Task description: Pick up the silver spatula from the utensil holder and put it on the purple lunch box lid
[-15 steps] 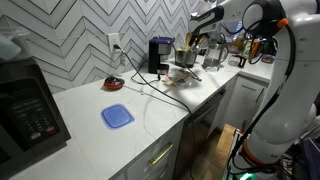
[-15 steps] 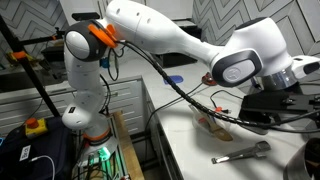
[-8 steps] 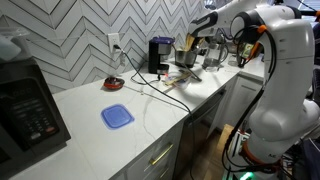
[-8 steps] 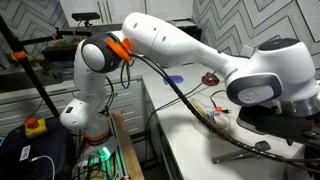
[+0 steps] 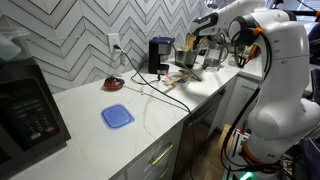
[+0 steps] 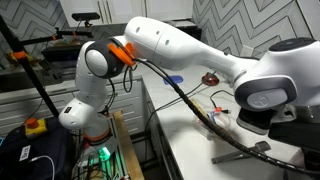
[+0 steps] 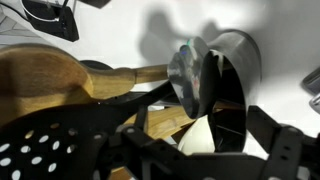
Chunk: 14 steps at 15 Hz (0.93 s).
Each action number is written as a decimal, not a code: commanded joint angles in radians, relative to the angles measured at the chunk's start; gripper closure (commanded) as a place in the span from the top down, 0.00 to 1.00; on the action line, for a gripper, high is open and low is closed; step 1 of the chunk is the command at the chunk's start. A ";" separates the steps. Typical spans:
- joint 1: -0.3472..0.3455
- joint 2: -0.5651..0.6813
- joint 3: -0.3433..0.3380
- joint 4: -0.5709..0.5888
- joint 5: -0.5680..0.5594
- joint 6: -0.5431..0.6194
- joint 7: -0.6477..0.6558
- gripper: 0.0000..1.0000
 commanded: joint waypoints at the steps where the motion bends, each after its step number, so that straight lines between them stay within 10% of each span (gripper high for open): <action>1: -0.054 0.073 0.048 0.111 0.021 -0.086 -0.052 1.00; 14: -0.092 0.246 0.096 0.362 0.005 -0.277 -0.032 0.86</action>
